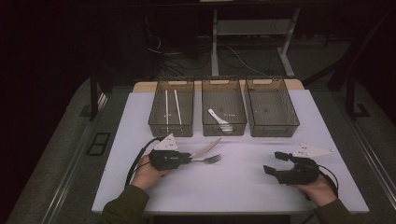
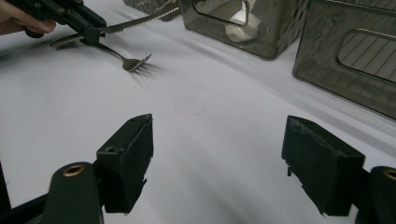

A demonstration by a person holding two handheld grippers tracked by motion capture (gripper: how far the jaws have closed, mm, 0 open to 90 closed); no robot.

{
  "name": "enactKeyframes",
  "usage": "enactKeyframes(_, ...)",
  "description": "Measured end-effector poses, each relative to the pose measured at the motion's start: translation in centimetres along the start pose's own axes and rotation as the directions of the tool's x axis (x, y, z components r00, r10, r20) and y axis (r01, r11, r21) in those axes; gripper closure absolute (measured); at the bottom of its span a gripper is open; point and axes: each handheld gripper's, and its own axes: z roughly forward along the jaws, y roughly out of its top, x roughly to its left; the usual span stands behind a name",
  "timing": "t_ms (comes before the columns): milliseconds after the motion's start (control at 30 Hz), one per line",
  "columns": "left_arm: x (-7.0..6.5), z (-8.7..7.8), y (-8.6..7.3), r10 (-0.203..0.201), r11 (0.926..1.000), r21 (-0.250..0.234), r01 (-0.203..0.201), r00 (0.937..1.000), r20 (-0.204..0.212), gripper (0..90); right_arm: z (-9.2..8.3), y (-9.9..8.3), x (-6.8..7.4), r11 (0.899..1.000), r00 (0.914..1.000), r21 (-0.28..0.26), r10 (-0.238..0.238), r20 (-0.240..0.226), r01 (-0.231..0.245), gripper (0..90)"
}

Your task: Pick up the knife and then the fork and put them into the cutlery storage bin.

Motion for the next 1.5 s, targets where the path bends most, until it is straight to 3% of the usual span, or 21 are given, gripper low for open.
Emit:
enactKeyframes(200,-0.5,-0.2,0.8,-0.004,0.9998,-0.017,0.004,1.0,0.004,79.2,0.0,0.4,0.2,1.0,0.9995,0.006,0.027,-0.013,-0.027,24.5)
enactKeyframes(400,-1.4,-0.3,1.9,-0.007,0.9994,-0.035,0.007,1.0,-0.001,79.2,-0.1,1.1,-0.2,0.997,0.9959,0.008,0.08,-0.041,-0.08,18.5)
enactKeyframes(867,-3.4,0.6,4.9,0.01,0.9972,-0.074,-0.011,0.9998,-0.015,79.1,0.7,3.7,-0.2,0.996,0.9894,-0.007,0.082,-0.12,-0.083,18.2)
enactKeyframes(1233,-4.0,1.8,7.5,0.02,0.9918,-0.125,-0.026,0.9989,-0.043,79.2,2.6,6.0,0.4,0.993,0.9754,-0.051,0.094,-0.2,-0.106,29.7)
enactKeyframes(1433,-4.2,2.2,8.0,0.015,0.9897,-0.141,-0.024,0.9979,-0.063,79.2,3.8,7.4,0.8,0.991,0.9698,-0.074,0.094,-0.225,-0.113,38.4)
enactKeyframes(1500,-4.3,2.3,8.0,0.009,0.9892,-0.145,-0.02,0.9974,-0.072,79.1,4.4,7.8,0.8,0.99,0.9613,-0.071,0.1,-0.257,-0.122,40.8)
